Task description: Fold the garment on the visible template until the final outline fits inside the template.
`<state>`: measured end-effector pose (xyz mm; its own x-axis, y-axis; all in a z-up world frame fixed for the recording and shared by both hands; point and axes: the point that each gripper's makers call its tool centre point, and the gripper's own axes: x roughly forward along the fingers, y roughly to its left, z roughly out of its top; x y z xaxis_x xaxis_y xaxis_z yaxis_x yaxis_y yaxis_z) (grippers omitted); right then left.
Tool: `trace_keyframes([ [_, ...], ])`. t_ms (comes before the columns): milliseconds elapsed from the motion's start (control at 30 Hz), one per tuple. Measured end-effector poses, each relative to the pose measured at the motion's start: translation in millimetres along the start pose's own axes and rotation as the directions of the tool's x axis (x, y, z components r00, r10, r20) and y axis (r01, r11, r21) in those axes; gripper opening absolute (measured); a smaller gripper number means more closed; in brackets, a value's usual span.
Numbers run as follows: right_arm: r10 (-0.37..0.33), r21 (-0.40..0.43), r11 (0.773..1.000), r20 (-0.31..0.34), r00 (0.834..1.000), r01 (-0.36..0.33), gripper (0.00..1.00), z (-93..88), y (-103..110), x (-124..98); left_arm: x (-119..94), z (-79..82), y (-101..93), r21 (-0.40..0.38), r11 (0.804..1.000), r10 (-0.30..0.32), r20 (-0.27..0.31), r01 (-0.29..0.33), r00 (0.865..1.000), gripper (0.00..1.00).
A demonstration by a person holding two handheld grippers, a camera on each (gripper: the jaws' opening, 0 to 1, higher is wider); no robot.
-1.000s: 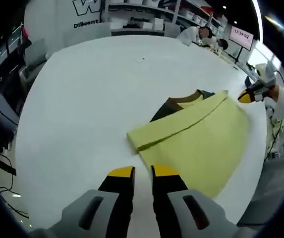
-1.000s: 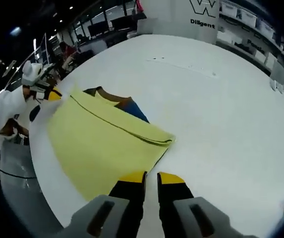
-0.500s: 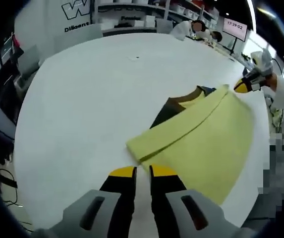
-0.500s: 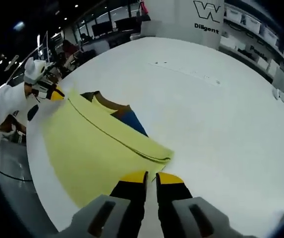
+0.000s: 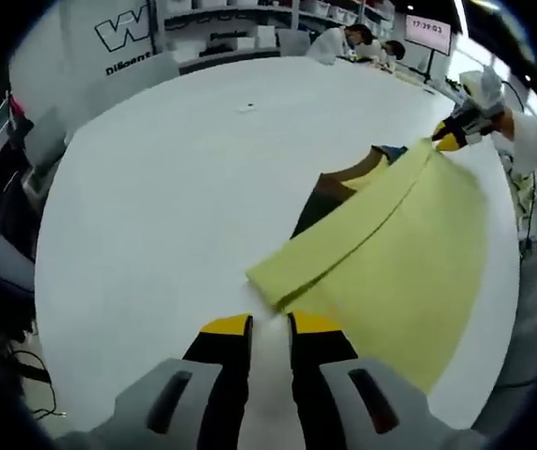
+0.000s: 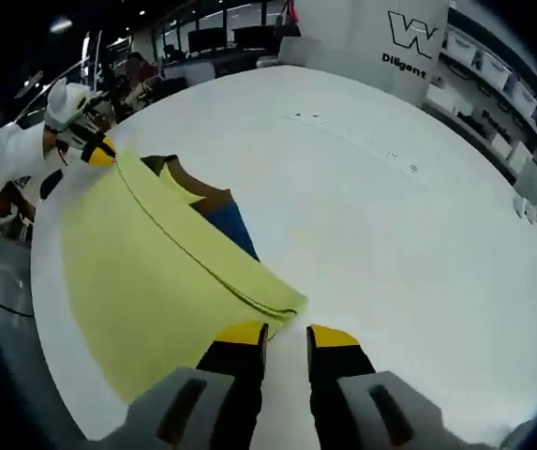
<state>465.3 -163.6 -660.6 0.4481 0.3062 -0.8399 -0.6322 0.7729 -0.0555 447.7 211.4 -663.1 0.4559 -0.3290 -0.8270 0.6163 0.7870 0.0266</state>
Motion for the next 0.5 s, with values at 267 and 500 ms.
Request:
trace_keyframes([
  [267, 0.008, -0.038, 0.999, 0.015, 1.000, -0.007, 0.13, 9.8, 2.3, 3.6, 1.7, 9.6, -1.9, 0.009, 1.000, -0.017, 0.029, 0.017, 0.999, 0.13],
  [500, 0.019, -0.068, 0.998, 0.023, 1.000, -0.017, 0.00, 14.0, 4.2, 3.8, 3.4, 16.1, -2.5, 0.019, 0.999, -0.031, 0.041, 0.031, 0.999, 0.02],
])
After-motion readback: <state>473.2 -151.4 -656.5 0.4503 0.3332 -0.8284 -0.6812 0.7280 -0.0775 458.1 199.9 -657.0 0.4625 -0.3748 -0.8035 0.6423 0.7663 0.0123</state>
